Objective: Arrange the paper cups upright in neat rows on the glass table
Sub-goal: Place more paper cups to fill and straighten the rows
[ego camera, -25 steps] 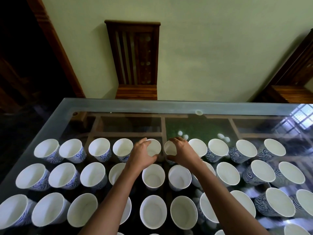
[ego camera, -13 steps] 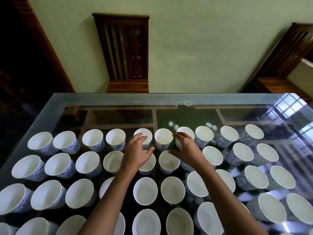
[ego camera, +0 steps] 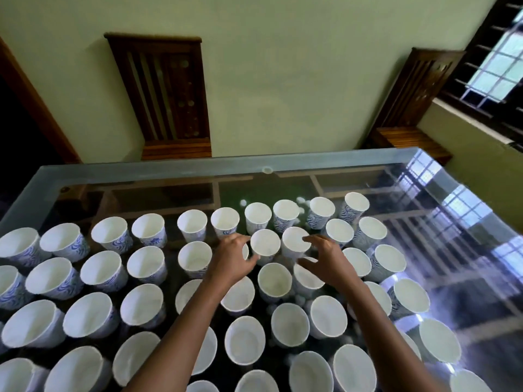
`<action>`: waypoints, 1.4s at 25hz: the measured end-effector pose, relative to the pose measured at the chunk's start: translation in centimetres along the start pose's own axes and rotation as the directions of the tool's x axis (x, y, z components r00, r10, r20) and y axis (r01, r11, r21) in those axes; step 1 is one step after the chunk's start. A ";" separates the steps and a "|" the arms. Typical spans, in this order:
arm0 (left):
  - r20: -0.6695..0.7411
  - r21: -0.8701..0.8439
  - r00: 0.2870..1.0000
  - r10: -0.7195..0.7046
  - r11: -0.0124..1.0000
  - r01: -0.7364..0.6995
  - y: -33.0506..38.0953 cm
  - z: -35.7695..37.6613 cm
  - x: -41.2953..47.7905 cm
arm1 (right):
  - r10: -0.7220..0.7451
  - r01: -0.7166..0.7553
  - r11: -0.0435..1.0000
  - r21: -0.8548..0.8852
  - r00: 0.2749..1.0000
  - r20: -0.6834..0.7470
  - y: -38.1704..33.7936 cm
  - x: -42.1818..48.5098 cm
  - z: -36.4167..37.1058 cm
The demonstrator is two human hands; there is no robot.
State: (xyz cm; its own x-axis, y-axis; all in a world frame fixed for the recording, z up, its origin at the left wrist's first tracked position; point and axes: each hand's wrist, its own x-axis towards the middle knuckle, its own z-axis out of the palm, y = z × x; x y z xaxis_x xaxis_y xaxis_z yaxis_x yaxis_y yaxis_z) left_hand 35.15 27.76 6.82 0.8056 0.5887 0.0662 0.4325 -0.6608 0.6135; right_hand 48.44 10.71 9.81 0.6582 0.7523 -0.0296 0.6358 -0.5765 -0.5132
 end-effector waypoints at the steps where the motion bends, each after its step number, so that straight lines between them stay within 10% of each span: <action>1: 0.020 0.028 1.000 -0.010 1.000 0.009 0.5 0.6 0.3 | -0.003 0.003 1.000 -0.008 1.000 0.009 0.8 0.4 -0.3; 35: -0.086 0.056 0.981 -0.176 0.982 0.182 1.9 4.0 7.8 | -0.104 0.103 0.995 0.014 0.989 0.101 4.3 12.3 1.1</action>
State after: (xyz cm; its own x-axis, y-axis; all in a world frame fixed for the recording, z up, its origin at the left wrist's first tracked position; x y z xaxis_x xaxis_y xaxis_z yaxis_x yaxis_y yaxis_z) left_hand 43.87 29.19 5.38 0.6790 0.7337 0.0241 0.5935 -0.5679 0.5703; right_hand 58.78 17.85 6.31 0.5442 0.8366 -0.0629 0.6946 -0.4914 -0.5255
